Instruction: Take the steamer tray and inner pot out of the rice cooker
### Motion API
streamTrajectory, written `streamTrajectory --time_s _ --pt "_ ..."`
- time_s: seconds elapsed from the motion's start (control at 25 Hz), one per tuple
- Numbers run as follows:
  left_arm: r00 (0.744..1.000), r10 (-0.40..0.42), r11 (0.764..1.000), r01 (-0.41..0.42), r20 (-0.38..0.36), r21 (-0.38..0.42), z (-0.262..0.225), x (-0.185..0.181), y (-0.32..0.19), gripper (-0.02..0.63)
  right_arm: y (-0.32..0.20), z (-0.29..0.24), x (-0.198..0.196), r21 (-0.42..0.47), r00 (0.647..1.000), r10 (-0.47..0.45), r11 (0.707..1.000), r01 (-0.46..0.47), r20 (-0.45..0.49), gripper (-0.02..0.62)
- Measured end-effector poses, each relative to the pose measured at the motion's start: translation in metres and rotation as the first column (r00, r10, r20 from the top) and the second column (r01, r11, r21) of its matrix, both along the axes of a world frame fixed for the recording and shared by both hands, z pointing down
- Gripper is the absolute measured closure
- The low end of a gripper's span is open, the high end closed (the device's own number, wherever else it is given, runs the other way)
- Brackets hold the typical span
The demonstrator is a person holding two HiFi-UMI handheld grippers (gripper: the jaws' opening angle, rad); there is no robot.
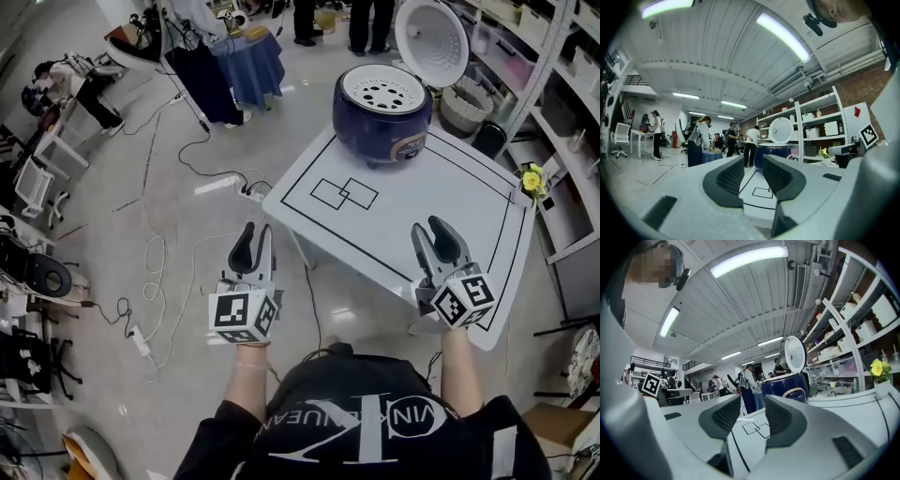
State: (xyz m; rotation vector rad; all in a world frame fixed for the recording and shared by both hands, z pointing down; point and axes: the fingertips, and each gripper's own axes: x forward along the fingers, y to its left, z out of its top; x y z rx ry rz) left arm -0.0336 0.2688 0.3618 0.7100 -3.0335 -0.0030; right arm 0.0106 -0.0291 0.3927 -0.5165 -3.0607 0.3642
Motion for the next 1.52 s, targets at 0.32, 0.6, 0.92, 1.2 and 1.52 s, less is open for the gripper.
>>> streamTrajectory --time_s 0.32,0.6,0.92,1.2,1.52 --pt "0.996 0.084 0.996 -0.084 0.009 0.005 0.006 -0.043 0.001 0.512 0.01 -0.001 -0.019 0.028 0.998 0.069 0.997 -0.069 -0.003 0.449" --pt "0.987 0.16 0.987 -0.159 -0.004 0.023 0.012 -0.072 -0.025 0.512 0.0 0.0 -0.03 0.052 0.993 0.112 0.993 -0.11 -0.026 0.449" --pt "0.973 0.229 0.973 -0.229 0.001 0.036 0.008 -0.124 -0.062 0.512 -0.029 -0.002 -0.066 0.045 0.985 0.17 0.985 -0.168 -0.026 0.449" --pt "0.962 0.274 0.961 -0.274 0.0 0.045 0.002 -0.19 -0.097 0.512 -0.052 -0.004 -0.118 0.047 0.979 0.203 0.978 -0.202 -0.033 0.449" --pt "0.944 0.33 0.943 -0.329 -0.014 0.055 -0.001 -0.24 -0.137 0.512 -0.077 -0.01 -0.159 0.048 0.971 0.236 0.971 -0.234 -0.041 0.449"
